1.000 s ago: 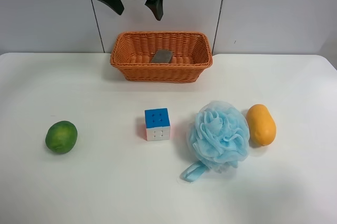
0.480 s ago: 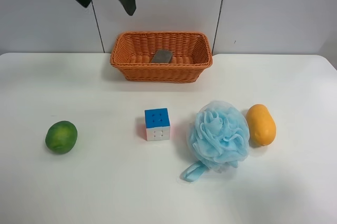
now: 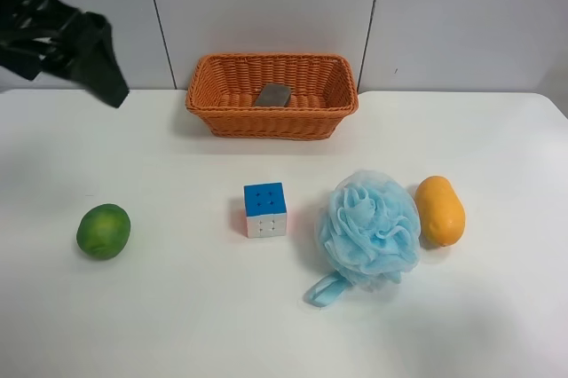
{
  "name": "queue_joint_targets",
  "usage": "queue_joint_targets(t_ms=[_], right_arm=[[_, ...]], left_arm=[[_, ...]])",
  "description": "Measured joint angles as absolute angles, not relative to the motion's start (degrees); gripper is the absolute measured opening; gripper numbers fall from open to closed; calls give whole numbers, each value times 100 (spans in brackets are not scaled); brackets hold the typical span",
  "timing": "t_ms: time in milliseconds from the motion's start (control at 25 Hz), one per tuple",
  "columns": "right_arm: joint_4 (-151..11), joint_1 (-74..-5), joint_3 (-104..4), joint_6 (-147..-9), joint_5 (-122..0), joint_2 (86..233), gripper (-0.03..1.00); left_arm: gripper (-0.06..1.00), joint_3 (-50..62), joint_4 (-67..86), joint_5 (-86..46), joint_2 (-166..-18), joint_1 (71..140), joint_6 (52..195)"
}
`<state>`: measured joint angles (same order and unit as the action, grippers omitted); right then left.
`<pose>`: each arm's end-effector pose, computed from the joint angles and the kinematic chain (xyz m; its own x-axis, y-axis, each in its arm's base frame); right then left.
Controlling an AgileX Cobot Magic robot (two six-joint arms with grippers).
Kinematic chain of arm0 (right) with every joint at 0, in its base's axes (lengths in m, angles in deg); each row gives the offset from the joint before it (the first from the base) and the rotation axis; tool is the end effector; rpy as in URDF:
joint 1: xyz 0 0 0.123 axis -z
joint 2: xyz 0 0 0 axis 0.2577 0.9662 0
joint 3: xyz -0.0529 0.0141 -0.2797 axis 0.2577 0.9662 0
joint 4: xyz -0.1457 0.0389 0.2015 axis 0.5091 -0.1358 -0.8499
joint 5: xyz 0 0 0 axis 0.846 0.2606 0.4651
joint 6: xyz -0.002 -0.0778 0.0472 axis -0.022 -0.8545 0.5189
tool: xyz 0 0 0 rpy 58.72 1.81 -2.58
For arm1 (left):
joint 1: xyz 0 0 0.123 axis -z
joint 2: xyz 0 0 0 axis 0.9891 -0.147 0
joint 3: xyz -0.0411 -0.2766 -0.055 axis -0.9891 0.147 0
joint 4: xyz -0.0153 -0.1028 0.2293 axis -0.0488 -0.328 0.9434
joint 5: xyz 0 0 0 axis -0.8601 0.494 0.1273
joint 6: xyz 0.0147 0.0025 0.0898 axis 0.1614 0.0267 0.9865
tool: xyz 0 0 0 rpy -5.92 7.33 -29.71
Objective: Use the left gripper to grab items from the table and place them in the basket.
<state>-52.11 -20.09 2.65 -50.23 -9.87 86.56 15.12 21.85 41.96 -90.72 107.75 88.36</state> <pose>-0.0021 -0.0138 0.2728 -0.4604 -0.0452 -0.8865 0.0410 0.9965 -0.0722 0.2146 -0.1067 0.3600 -0.8083 0.3632 -0.4635 0.4215 0.9065 -0.0247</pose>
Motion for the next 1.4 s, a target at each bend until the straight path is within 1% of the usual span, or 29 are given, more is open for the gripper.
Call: queue_joint_targets(t_ms=[200, 480, 600, 880, 1120, 1400], right_arm=[[-5211, -2009, 265, -5023, -987, 8656, 99], [-5211, -2009, 265, -5023, -987, 8656, 99], [-5211, -2009, 265, -5023, -987, 8656, 99], [-5211, -2009, 265, -5023, -987, 8656, 99], [-5211, -2009, 265, -5023, -987, 8656, 99], [-5211, -2009, 265, -5023, -987, 8656, 99]], left_arm=[[99, 2279, 2185, 4525, -7864, 10775, 8836], [99, 3117, 2258, 4537, -6410, 10775, 8884], [99, 3581, 2258, 4537, -5786, 10631, 8901], [99, 4732, 2155, 4368, -4477, 9635, 8983], [99, 5507, 1760, 3822, -3255, 8812, 9715], [99, 5578, 1586, 3744, -1935, 8115, 9981]])
